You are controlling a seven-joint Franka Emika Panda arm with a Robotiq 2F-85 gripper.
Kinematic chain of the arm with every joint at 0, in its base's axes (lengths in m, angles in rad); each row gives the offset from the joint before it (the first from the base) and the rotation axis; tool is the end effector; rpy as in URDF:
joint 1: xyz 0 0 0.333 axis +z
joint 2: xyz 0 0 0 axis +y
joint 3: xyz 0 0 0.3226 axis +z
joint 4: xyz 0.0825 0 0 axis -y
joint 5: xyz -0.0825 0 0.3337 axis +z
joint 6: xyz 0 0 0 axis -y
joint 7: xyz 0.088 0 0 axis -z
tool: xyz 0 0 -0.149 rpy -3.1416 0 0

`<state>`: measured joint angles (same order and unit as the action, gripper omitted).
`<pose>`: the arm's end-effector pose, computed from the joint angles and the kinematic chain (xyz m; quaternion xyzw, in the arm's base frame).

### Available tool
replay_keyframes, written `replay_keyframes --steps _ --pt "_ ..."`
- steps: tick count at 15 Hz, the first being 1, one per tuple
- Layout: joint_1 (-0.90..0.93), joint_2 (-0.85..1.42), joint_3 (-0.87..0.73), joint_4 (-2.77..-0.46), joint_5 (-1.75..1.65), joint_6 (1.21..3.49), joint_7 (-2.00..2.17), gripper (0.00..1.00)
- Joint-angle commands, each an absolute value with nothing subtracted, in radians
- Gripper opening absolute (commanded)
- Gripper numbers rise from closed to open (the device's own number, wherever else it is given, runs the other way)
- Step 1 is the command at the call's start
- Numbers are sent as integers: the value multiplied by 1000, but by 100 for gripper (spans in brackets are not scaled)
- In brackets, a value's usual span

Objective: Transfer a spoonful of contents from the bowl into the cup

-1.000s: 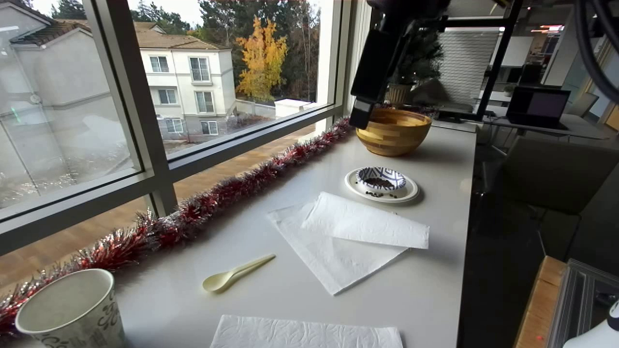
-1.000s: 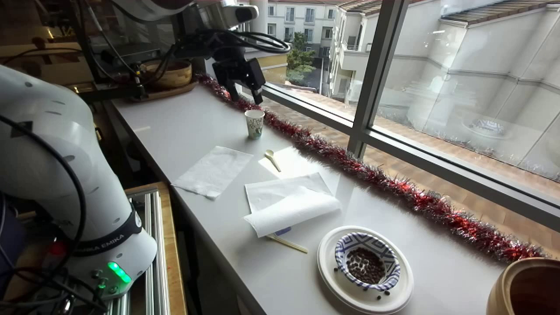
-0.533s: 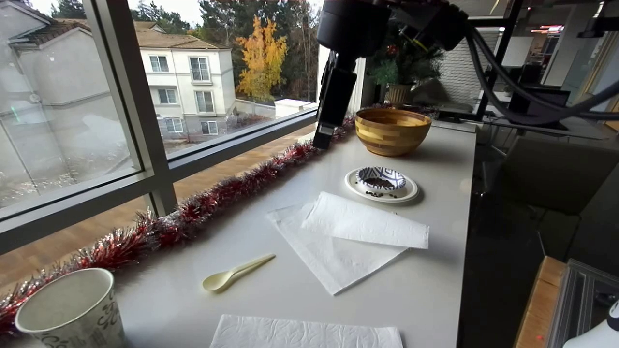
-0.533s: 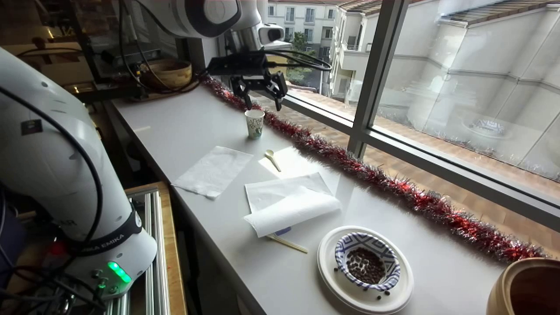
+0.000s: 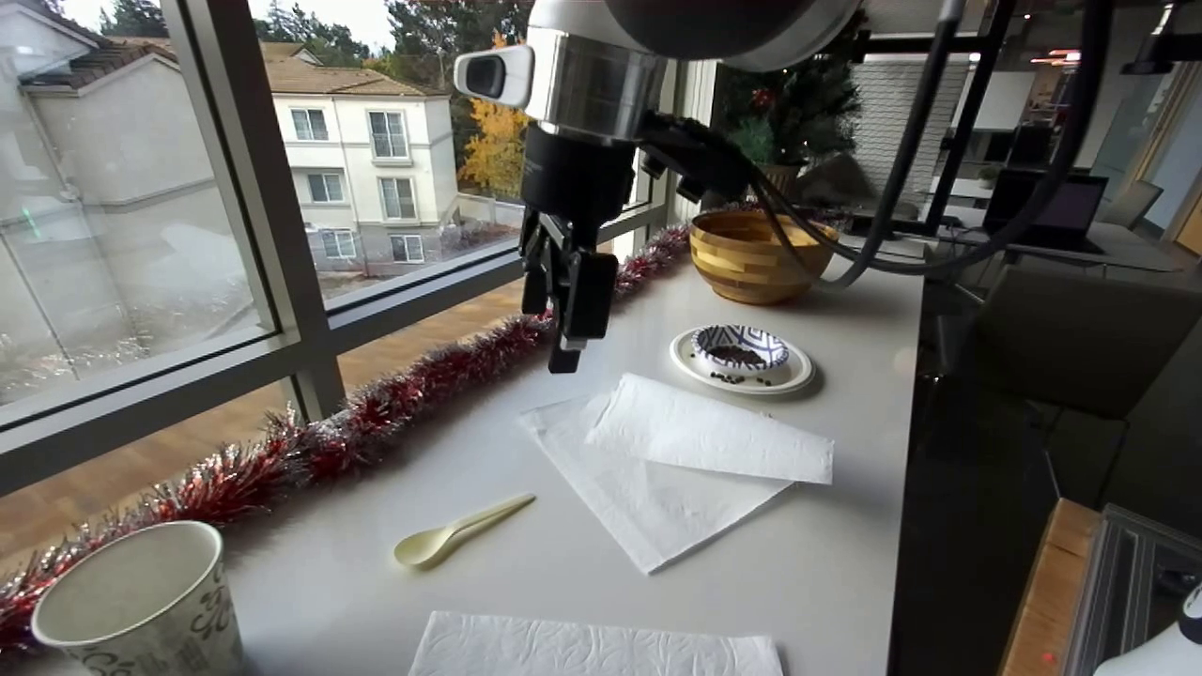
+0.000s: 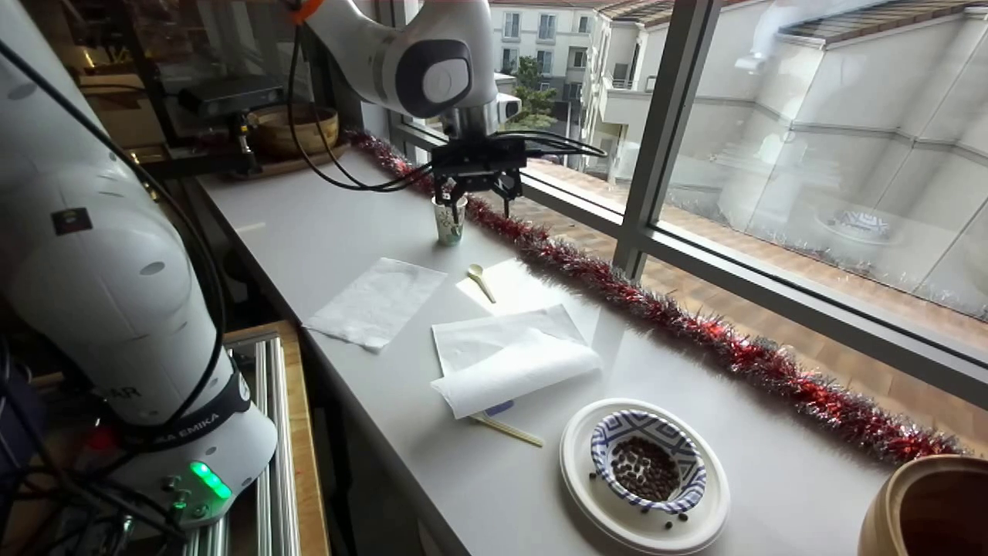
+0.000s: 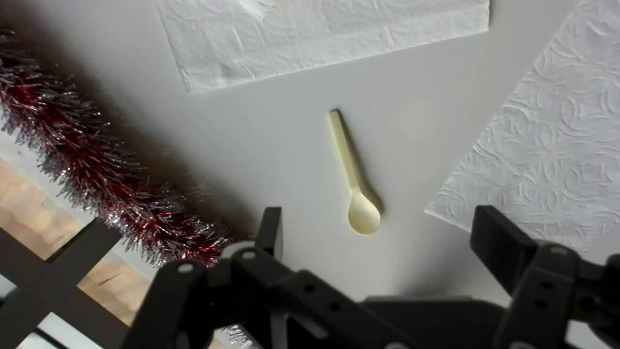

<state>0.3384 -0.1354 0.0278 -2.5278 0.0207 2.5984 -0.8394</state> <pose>0.4132 0.1584 0.3477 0.8240 0.5572 0.1010 0.0199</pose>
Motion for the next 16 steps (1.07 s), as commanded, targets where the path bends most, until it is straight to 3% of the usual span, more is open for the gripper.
replay_keyframes --steps 1,7,8,16 --pt "329 9 67 -2458 120 2658 -1085 100" --pt "252 193 236 -2377 361 2757 -1490 100" --pt "248 121 221 -2434 266 2732 -1348 100" --pt "175 218 305 -2383 363 2776 -1522 100"
